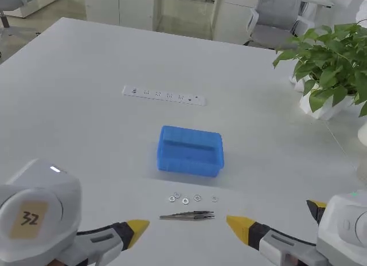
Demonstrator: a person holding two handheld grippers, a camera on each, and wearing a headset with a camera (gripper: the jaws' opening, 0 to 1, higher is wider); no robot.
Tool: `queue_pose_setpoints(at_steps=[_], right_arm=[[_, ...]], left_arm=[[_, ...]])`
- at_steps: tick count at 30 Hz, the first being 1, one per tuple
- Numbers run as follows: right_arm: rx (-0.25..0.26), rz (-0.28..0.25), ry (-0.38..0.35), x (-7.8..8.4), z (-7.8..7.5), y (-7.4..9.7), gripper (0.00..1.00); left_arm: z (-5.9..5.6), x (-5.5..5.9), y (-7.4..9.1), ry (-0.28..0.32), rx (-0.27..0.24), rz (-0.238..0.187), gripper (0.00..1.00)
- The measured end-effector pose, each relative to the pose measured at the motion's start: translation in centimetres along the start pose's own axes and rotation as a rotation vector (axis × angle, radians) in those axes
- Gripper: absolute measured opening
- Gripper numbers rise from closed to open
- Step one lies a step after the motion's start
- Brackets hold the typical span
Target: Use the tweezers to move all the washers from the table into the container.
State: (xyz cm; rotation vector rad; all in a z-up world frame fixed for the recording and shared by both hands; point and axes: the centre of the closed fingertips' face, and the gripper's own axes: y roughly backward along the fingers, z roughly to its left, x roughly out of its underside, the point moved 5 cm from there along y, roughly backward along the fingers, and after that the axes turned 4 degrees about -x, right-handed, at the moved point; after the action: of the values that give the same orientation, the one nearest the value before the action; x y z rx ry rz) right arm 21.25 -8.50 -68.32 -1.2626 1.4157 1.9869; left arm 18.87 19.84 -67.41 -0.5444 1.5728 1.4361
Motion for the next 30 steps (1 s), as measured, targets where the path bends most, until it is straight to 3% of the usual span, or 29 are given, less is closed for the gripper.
queue_pose_setpoints(at_steps=[30], right_arm=[[0.007,0.01,0.014,0.0,-0.02,-0.2,0.97]], left_arm=[[-0.01,0.23,-0.11,-0.018,0.016,0.011,0.99]])
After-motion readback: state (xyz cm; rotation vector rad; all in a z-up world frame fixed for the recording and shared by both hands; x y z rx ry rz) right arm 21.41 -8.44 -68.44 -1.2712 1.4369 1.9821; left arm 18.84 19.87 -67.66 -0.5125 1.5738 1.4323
